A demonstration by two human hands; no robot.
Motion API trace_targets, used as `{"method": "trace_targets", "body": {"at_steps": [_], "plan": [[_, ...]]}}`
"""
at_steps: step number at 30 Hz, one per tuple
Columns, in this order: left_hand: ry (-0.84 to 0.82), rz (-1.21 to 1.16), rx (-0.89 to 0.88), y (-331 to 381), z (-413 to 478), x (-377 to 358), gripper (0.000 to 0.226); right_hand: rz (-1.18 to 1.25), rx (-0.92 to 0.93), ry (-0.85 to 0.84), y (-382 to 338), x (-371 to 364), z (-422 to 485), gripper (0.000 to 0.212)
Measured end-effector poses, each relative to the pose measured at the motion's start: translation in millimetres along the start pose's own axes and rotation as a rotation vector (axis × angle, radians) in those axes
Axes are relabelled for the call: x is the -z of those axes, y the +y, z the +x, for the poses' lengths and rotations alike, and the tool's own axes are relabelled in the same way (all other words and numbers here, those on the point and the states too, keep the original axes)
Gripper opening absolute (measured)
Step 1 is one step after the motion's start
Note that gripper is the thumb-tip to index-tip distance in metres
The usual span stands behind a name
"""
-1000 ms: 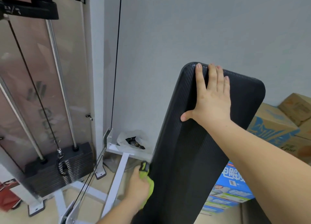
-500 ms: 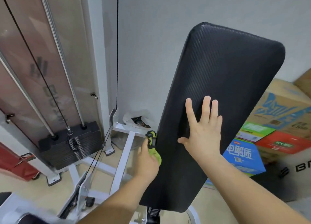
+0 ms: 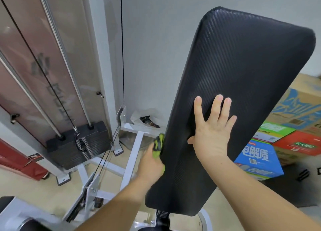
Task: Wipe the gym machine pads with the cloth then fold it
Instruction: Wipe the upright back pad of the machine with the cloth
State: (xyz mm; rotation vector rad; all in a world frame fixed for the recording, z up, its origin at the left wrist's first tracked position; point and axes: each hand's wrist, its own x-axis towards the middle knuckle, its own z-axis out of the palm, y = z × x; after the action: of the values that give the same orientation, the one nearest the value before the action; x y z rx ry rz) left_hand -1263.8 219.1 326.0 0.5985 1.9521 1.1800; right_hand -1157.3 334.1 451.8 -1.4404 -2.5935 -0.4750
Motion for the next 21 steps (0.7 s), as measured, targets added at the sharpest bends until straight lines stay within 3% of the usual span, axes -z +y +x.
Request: {"method": "trace_targets", "body": {"at_steps": [3, 5, 8, 11, 13, 15, 18, 20, 21], "plan": [[-0.010, 0.011, 0.132, -11, -19, 10, 0.033, 0.004, 0.004, -0.079, -2, 8, 3, 0.149], [0.038, -0.113, 0.077, 21, -31, 22, 0.026, 0.025, 0.005, -0.132, -2, 21, 3, 0.145], [0.157, -0.214, -0.099, 81, -61, 35, 0.028, 0.232, 0.059, -0.145, 7, 46, -7, 0.108], [0.192, -0.278, -0.218, 126, -95, 30, 0.026, 0.823, -0.039, -0.159, 29, 74, -25, 0.061], [0.131, -0.298, -0.244, 154, -118, 13, 0.029, 1.426, -0.195, -0.453, 43, 98, -40, 0.048], [-0.013, -0.348, -0.250, 186, -134, -8, 0.039, 1.770, -0.280, -0.663, 66, 110, -50, 0.039], [-0.343, -0.325, -0.303, 235, -143, -29, 0.050, 1.863, -0.449, -0.493, 114, 116, -48, 0.033], [-0.416, -0.107, -0.416, 256, -139, -36, 0.044, 1.854, -0.590, -0.302, 143, 113, -38, 0.028], [-0.377, 0.041, -0.499, 263, -136, -40, 0.042, 1.833, -0.655, -0.196, 157, 112, -32, 0.023]]}}
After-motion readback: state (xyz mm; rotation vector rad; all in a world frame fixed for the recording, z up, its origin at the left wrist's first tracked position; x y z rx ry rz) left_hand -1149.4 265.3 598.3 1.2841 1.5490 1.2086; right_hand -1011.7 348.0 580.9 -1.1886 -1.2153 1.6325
